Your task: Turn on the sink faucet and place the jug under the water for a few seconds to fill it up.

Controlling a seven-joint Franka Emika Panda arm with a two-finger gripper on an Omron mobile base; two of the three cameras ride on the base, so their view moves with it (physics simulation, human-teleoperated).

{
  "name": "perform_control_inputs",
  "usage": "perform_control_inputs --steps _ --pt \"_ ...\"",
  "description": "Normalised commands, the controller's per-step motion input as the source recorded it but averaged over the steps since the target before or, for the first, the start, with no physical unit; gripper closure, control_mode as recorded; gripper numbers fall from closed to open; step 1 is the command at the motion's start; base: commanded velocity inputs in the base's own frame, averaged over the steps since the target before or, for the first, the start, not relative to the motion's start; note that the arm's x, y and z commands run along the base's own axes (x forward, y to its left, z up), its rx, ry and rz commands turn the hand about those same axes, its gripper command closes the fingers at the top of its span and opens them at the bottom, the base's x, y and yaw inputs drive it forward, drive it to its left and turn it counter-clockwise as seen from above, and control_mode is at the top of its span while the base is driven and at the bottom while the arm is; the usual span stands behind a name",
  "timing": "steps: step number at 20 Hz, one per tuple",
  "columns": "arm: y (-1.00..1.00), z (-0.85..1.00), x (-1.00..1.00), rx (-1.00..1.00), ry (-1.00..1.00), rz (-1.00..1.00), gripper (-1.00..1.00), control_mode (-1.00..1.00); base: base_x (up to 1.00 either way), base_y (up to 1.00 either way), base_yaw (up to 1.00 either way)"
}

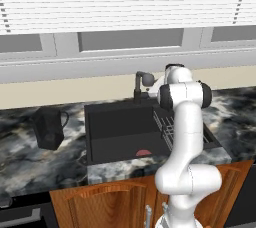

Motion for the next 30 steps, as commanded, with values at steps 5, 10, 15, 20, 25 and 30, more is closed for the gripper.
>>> perform_control_inputs --steps 5,10,15,20,25,30 --pt "0.00 -0.07 0.18 0.00 0.01 0.00 -1.00 -1.00 0.00 0.00 0.00" --pt "0.03 -0.06 0.09 0.00 0.01 -0.05 1.00 -1.00 0.00 0.00 0.00" --pt "0.01 -0.04 0.00 0.00 0.00 -0.12 1.00 -1.00 0.00 0.00 0.00" --pt "-0.12 -0.05 0.01 0.09 0.01 -0.20 1.00 -1.00 0.00 0.00 0.00" --pt "-0.64 -0.24 0.01 0.14 0.01 -0.16 1.00 -1.00 0.00 0.00 0.00" --pt "-0.77 -0.35 0.05 0.11 0.00 -0.14 1.00 -1.00 0.00 0.00 0.00"
